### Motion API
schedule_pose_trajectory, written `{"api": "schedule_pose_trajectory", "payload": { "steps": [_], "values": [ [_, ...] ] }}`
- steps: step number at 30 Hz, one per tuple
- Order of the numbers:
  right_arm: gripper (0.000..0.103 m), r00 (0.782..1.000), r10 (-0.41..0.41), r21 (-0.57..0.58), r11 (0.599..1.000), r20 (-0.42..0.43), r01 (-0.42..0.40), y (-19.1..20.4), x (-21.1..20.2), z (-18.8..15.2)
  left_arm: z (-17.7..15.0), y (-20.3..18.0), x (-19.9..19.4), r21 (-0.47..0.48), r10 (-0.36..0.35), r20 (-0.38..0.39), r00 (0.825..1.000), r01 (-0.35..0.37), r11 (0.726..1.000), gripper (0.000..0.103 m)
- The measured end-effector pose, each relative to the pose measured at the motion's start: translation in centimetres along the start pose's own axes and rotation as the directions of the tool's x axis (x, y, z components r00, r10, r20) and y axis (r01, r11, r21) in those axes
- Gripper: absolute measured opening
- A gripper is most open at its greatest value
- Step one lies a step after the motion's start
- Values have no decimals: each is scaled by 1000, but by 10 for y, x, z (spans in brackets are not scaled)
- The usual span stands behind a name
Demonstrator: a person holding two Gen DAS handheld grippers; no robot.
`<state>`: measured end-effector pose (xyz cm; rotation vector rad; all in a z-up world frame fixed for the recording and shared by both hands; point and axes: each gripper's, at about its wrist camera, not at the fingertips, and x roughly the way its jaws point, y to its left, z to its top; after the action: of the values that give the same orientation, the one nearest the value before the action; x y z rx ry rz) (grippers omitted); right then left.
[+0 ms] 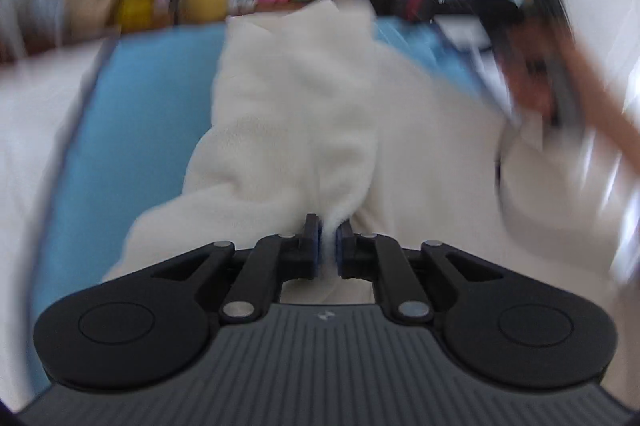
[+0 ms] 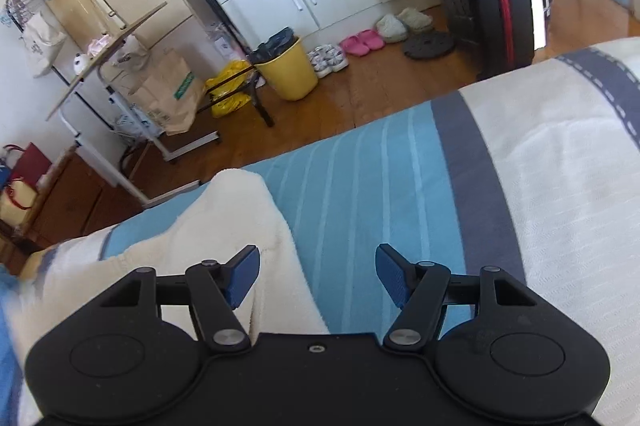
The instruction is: Fold clothes
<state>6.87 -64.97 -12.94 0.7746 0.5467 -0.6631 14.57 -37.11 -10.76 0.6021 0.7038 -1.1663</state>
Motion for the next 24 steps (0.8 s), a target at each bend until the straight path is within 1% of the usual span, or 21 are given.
{"api": "schedule_pose_trajectory", "payload": {
  "steps": [1, 2, 3, 4, 7, 8, 10, 11, 12, 13, 14, 15, 16, 19, 20, 22, 23, 24],
  "values": [
    [70, 1000, 7, -9, 1000, -2, -7, 0, 0, 1, -5, -9, -6, 64, 45, 10, 999, -45, 997, 13],
    [70, 1000, 14, -18, 1000, -4, -14, 0, 0, 1, -9, -18, -11, 124, 89, 24, 996, -91, 988, 20],
    [70, 1000, 18, -32, 999, -3, -18, 0, 0, 2, -14, -27, -17, 182, 132, 40, 990, -137, 974, 29],
    [70, 1000, 20, -29, 999, -4, -20, -1, 1, 2, -19, -35, -23, 239, 174, 60, 983, -183, 954, 32],
    [70, 999, 38, 18, 999, -14, -38, -7, 6, 3, -5, -14, -29, 141, 153, 103, 983, -167, 976, 41],
    [70, 998, 56, 48, 997, -22, -55, -9, 10, 2, 0, -6, -31, 105, 146, 118, 982, -158, 982, 48],
    [70, 995, 92, 82, 993, -43, -88, -11, 16, 0, 13, 7, -28, 38, 135, 142, 981, -141, 989, 51],
    [70, 994, 96, 76, 993, -49, -92, -9, 17, -1, 21, 14, -22, 6, 131, 151, 980, -133, 991, 58],
    [70, 994, 95, 66, 994, -54, -92, -7, 18, -1, 29, 25, -13, -65, 117, 125, 985, -109, 992, 61],
    [70, 994, 95, 56, 994, -58, -92, -5, 19, -2, 38, 38, -3, -139, 100, 98, 990, -86, 987, 62],
    [70, 994, 94, 45, 995, -63, -91, -3, 20, -2, 44, 55, 9, -229, 56, 81, 995, -37, 973, 62],
    [70, 993, 94, 35, 995, -67, -91, -1, 20, -2, 46, 68, 19, -303, -8, 84, 996, 33, 952, 62],
    [70, 993, 96, 38, 995, -68, -94, -1, 21, -2, 48, 81, 29, -374, -74, 94, 993, 104, 921, 62],
    [70, 991, 108, 47, 993, -73, -105, 0, 24, -3, 46, 95, 51, -478, -157, 117, 981, 195, 857, 61],
    [70, 991, 107, 44, 994, -76, -104, 0, 26, -3, 45, 89, 54, -462, -151, 115, 982, 187, 867, 60],
    [70, 991, 112, 47, 993, -80, -108, -1, 28, -3, 45, 77, 60, -405, -112, 79, 991, 135, 904, 57],
    [70, 989, 120, 53, 992, -83, -116, -2, 29, -3, 46, 71, 63, -374, -92, 61, 994, 108, 921, 54],
    [70, 988, 131, 62, 990, -87, -126, -3, 29, -3, 45, 68, 63, -365, -81, 60, 995, 98, 926, 51]
  ]
}}
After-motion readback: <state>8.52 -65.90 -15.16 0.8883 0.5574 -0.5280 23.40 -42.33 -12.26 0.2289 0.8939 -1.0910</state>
